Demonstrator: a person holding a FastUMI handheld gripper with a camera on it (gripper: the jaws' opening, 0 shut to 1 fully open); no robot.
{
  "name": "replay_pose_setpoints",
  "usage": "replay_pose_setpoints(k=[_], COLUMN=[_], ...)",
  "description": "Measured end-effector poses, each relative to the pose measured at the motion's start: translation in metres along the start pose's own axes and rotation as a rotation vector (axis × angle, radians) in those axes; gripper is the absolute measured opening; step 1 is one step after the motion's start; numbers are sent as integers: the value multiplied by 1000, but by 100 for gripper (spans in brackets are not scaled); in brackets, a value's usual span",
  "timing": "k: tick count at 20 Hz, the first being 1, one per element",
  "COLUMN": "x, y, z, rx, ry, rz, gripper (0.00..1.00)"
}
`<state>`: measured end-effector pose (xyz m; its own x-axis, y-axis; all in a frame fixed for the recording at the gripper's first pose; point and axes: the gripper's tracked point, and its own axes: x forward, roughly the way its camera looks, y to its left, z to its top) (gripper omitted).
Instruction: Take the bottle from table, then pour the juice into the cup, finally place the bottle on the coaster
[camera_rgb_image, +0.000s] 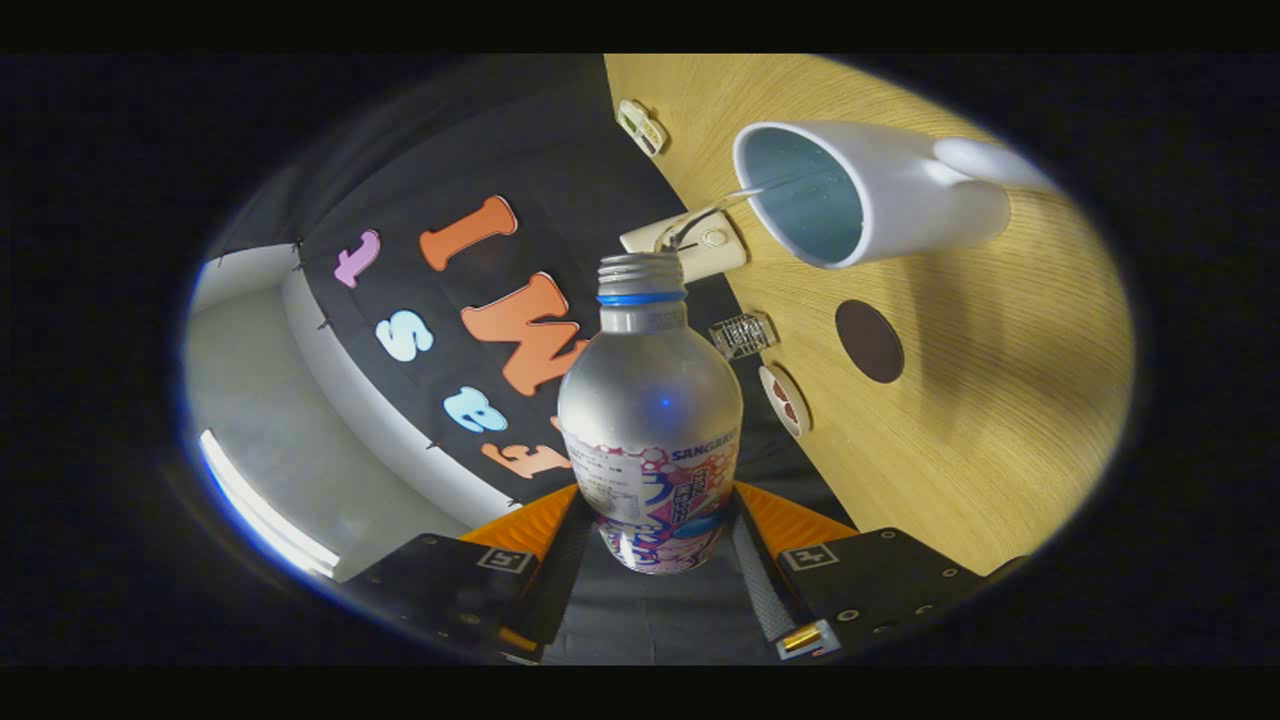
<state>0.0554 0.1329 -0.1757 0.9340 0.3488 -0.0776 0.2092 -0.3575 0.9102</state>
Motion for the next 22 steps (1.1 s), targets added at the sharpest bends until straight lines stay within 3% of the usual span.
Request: replay_pose_setpoints(k=[22], x=[8], y=[19], z=[-1], rx=[55], ry=[-33], rz=[90], gripper=[75])
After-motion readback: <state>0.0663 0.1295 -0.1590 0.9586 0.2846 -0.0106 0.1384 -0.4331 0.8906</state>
